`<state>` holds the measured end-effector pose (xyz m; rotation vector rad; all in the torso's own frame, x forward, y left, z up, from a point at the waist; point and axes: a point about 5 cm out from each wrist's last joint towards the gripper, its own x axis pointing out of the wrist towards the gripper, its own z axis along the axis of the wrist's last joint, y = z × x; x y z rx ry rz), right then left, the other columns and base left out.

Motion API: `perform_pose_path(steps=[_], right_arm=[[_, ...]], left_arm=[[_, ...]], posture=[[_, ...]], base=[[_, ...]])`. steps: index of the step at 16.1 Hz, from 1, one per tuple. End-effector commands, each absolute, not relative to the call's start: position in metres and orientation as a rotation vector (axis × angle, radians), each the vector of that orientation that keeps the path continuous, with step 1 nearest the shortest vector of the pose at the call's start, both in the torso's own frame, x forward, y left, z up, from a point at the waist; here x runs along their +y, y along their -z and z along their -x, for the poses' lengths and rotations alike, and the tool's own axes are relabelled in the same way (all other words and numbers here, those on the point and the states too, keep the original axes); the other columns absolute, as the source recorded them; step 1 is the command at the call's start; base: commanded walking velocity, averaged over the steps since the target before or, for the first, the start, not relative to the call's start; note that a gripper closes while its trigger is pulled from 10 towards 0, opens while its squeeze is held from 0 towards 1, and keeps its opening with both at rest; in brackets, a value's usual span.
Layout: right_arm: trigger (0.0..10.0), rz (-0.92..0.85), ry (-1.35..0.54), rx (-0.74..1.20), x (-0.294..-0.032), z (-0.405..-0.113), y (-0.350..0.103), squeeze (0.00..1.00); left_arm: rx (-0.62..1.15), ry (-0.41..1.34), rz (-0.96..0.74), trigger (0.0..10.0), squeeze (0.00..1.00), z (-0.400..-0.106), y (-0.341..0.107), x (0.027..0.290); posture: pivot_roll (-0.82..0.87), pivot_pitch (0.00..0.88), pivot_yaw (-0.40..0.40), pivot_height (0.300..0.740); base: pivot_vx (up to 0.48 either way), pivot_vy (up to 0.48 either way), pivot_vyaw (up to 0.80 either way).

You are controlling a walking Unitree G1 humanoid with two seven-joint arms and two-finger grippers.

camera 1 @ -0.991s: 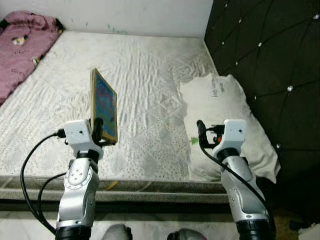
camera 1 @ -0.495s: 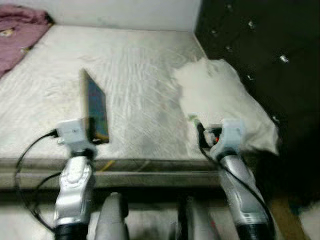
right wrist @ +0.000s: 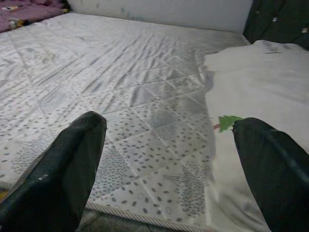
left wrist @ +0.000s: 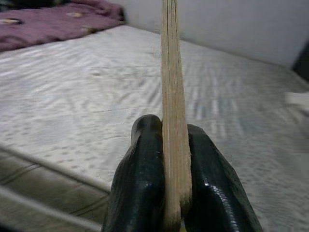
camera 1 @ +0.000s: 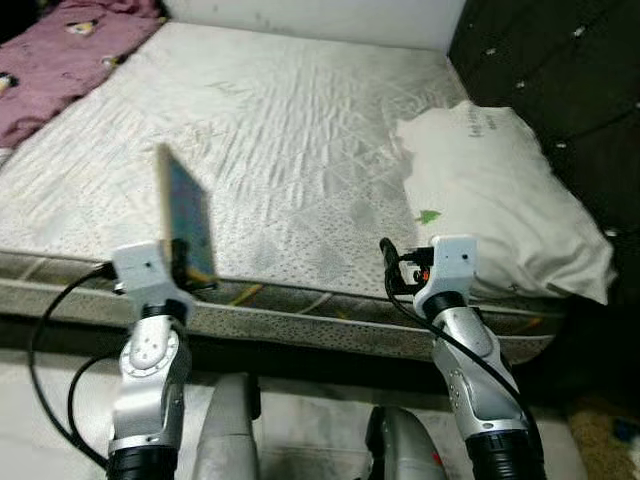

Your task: Clean up the room

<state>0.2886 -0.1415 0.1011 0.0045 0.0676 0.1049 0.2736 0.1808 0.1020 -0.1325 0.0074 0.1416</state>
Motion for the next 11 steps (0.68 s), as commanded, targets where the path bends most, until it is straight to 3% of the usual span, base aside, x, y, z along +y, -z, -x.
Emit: perform_pose_path(steps=[1,4,11], right_arm=[[10.0,0.007,-0.097,0.064,-0.1459,-0.289,-0.1016,0.0],[10.0,0.011,-0.097,0.06,-0.146,-0.2894,-0.1022,0.0],[10.0,0.018,-0.094,0.047,-0.1447,-0.2912,-0.1046,0.0]], left_arm=[[-0.062,-0.121,0.13,10.0,0.0,-0.278,-0.116,0.1781],[-0.07,-0.108,0.139,10.0,0.0,-0.2796,-0.1174,0.1767],[-0.078,-0.079,0.156,10.0,0.0,-0.2837,-0.1192,0.1711]], posture=[[0.04,0.0,-0.051,0.616],[0.03,0.0,-0.051,0.616],[0.03,0.009,-0.043,0.616]], base=[[0.27,0.0,0.0],[0.31,0.0,0.0],[0.48,0.0,0.0]])
